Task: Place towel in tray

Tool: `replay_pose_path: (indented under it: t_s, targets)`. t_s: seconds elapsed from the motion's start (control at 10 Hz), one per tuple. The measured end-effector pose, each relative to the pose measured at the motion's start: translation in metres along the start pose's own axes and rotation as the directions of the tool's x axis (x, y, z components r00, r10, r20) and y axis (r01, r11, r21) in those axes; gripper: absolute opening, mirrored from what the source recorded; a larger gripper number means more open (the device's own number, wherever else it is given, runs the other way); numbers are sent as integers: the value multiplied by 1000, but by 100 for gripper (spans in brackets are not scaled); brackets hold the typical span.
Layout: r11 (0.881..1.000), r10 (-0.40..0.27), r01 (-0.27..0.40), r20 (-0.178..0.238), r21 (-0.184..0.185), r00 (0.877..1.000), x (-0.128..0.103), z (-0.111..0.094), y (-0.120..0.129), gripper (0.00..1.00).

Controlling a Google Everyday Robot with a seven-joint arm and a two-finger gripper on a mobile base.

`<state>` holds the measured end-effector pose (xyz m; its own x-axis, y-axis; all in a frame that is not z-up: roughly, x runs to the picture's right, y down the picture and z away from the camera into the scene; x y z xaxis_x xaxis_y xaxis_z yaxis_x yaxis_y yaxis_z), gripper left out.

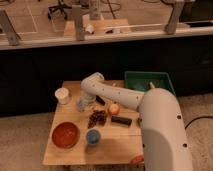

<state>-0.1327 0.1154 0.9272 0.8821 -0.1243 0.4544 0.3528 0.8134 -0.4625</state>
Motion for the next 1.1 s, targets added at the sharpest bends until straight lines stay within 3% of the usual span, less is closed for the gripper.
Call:
replay_pose_path:
  t_s: [0.7, 0.8, 1.1]
  targets:
    - [1000, 18, -18, -12, -4, 1000, 9, 1, 0, 8]
    - [1000, 17, -17, -12, -5, 1000, 9, 1, 0, 2]
    - [1000, 12, -12, -15, -1, 1000, 9, 1, -1, 0]
